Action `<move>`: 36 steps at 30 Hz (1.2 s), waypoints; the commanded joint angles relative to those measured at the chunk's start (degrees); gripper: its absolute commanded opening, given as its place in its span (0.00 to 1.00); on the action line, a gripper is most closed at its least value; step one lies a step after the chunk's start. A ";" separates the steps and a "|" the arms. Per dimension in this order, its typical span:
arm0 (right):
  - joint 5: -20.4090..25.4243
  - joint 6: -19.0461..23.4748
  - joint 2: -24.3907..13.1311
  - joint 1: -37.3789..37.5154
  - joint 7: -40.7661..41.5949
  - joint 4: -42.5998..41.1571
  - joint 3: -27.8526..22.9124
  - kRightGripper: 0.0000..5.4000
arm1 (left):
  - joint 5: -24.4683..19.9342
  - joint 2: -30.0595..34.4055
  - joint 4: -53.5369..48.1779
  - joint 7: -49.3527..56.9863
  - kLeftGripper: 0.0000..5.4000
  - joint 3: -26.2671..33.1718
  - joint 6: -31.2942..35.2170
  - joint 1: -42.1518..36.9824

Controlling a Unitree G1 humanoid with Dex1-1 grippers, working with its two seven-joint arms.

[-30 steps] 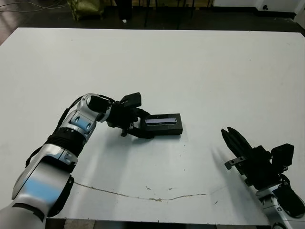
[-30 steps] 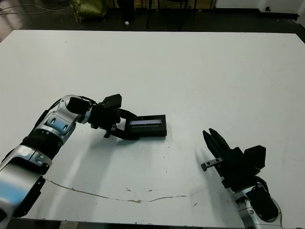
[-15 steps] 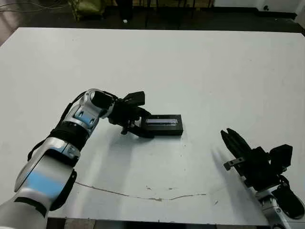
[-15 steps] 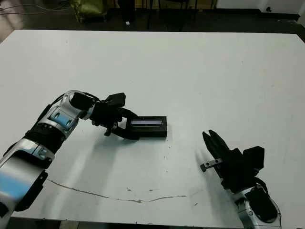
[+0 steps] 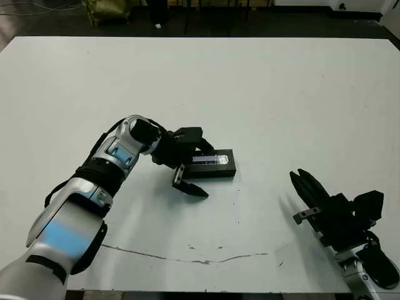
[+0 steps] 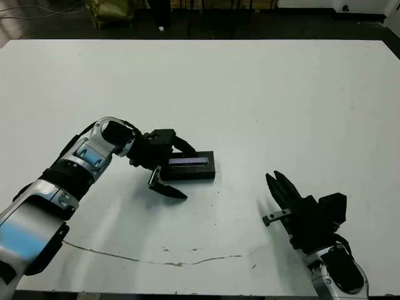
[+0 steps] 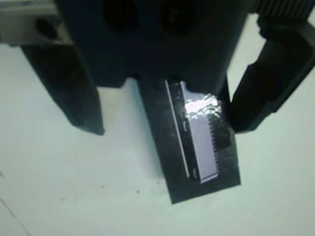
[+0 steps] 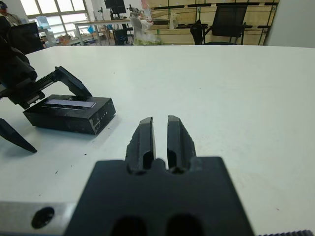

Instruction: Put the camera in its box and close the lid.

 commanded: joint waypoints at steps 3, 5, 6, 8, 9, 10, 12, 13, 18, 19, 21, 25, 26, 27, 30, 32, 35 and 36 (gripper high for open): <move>0.04 -0.25 0.12 0.55 0.20 0.97 0.20 0.00 | 1.82 3.07 1.26 0.73 1.00 0.03 1.34 4.38; 0.65 -1.29 0.21 0.16 1.28 2.22 0.17 0.00 | 1.20 4.22 0.49 2.25 1.00 1.41 0.56 6.09; 0.69 -1.34 0.19 0.09 1.41 2.40 0.20 0.00 | 1.18 4.80 -0.08 3.20 1.00 1.83 0.20 6.82; 0.67 -0.82 0.14 0.11 1.17 2.10 0.30 0.00 | 0.97 5.80 -1.17 5.00 1.00 2.78 0.25 8.09; 0.50 -0.58 0.05 0.15 1.00 1.86 0.35 0.00 | 0.46 6.16 -1.39 5.48 1.00 3.49 0.55 8.61; 0.25 -0.12 -0.01 0.26 0.63 1.49 0.47 0.00 | -0.50 6.47 -1.52 6.13 1.00 4.65 0.30 9.28; 0.23 0.04 -0.05 0.27 0.58 1.53 0.58 0.00 | -2.26 6.80 -2.49 7.98 1.00 6.94 0.39 10.65; 0.15 -0.20 -0.08 0.23 0.73 1.79 0.69 0.00 | -3.22 6.83 -3.55 9.56 1.00 8.34 1.12 11.54; 0.60 -1.20 -0.16 -0.19 1.93 3.24 0.77 0.00 | -7.91 5.33 -6.31 12.74 1.00 13.16 -0.30 14.48; 0.62 -1.46 -0.09 -0.27 2.08 3.48 0.74 0.00 | -8.38 5.02 -6.72 12.99 1.00 13.59 -0.44 14.77; 0.61 -1.66 0.06 -0.35 2.18 3.63 0.68 0.00 | -9.20 4.55 -7.24 12.73 1.00 14.14 -0.78 15.10; 0.98 -1.80 0.25 -0.46 2.26 3.85 0.66 0.00 | -10.47 4.66 -8.92 10.61 1.00 13.90 1.33 15.29; 0.86 -2.10 0.26 -0.55 2.35 4.16 0.67 0.00 | -10.67 4.99 -9.56 9.83 1.00 13.60 2.22 15.34; 0.65 -2.23 0.23 -0.60 2.30 4.28 0.71 0.00 | -10.73 5.43 -10.37 9.18 1.00 13.36 2.76 15.51; 0.17 -1.17 0.19 -0.31 1.26 3.29 0.81 0.00 | -10.04 7.40 -12.84 7.53 1.00 12.64 2.76 16.16; 0.44 -1.66 0.15 -0.30 1.62 3.38 0.86 0.00 | -10.08 9.22 -14.19 6.08 1.00 12.61 3.35 16.51; 0.67 -1.27 0.05 -0.31 1.59 3.45 0.83 0.00 | -10.41 12.02 -14.99 3.92 1.00 12.91 3.95 16.68; 0.49 -1.09 -0.01 -0.26 1.40 3.31 0.84 0.00 | -10.39 12.73 -15.19 3.62 1.00 13.03 3.80 16.75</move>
